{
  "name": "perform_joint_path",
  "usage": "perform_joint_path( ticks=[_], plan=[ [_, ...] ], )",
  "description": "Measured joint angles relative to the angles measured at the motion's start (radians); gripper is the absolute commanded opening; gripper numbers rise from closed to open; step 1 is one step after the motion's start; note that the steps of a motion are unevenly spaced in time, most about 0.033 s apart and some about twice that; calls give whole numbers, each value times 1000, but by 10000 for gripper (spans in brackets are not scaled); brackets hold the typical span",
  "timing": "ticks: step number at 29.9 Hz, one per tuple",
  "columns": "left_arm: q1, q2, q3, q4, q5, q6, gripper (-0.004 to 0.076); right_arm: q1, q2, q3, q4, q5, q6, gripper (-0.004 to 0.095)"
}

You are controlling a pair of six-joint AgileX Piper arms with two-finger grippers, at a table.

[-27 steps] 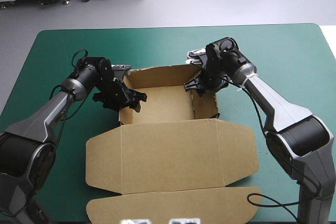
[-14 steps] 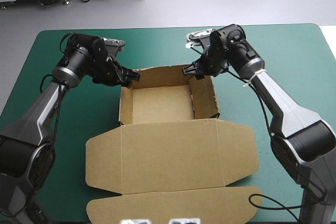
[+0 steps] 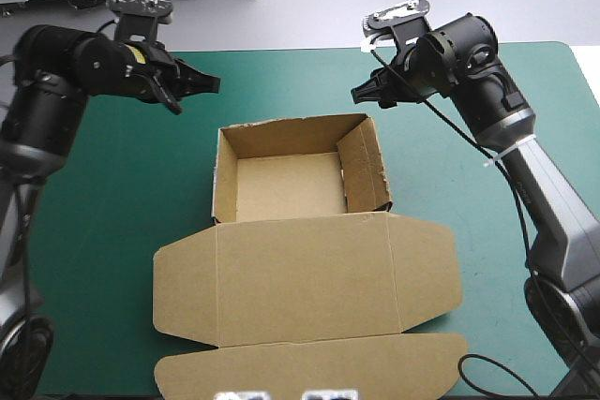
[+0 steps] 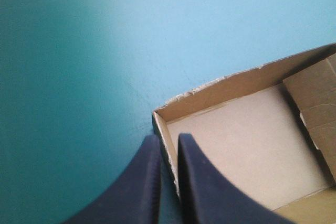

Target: Fold the box

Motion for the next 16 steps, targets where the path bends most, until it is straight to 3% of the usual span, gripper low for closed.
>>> perform_joint_path(
  ticks=[9,16],
  plan=[
    [0,-318,28,-9,1,31,-9,0,-2,0,46,0,29,512],
    [0,-581,325,-27,1,55,-9,-14,3,0,91,0,50,511]
  ],
)
